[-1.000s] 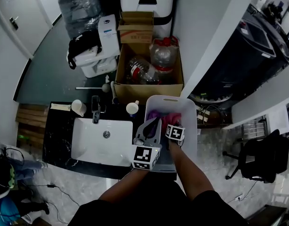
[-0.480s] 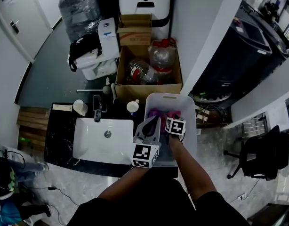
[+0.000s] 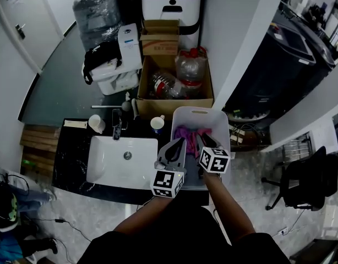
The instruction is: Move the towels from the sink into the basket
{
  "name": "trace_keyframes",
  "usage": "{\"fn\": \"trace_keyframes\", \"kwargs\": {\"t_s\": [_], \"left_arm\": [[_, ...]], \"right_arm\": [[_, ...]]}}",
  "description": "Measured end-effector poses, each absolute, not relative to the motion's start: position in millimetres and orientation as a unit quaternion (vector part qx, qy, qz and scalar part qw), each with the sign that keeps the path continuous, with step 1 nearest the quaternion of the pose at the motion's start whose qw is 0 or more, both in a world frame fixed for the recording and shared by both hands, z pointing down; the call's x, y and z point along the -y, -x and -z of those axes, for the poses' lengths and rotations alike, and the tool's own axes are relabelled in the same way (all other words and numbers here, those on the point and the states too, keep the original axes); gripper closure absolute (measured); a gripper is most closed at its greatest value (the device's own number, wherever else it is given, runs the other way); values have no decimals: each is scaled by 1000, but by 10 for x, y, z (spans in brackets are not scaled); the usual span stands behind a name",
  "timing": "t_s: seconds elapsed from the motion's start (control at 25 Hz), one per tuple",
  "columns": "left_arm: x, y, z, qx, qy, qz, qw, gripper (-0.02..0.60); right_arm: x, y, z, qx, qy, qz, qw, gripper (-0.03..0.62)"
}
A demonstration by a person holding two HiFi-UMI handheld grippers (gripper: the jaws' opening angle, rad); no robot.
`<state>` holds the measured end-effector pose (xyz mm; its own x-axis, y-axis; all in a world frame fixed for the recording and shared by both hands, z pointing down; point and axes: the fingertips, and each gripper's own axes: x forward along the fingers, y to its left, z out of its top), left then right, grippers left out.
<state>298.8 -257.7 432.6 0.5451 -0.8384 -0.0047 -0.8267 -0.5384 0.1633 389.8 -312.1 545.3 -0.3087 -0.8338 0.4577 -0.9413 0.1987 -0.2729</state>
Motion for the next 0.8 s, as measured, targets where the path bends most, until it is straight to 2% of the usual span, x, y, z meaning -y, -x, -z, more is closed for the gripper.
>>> {"fn": "trace_keyframes", "kwargs": {"t_s": [0.12,0.28,0.52,0.8], "left_arm": [[2535,-2949,-4332,477,-875,41,68,568],[2501,-2920,-4352,478,-875,36,68,569],[2438,-2954,-4353,482,-874,28,58,569],[2380,-3098,-4347,478,-875,30,68,569]], "right_arm": [[2932,-3791,-5277,791,-564,-203,121,530],[2689,-3702,-5060,812,-548,-177,99,565],[2431,-3578,-4768,839,-528,-113,66,569],[2313,-3680,-4643,835,-539,-98,53,574]]}}
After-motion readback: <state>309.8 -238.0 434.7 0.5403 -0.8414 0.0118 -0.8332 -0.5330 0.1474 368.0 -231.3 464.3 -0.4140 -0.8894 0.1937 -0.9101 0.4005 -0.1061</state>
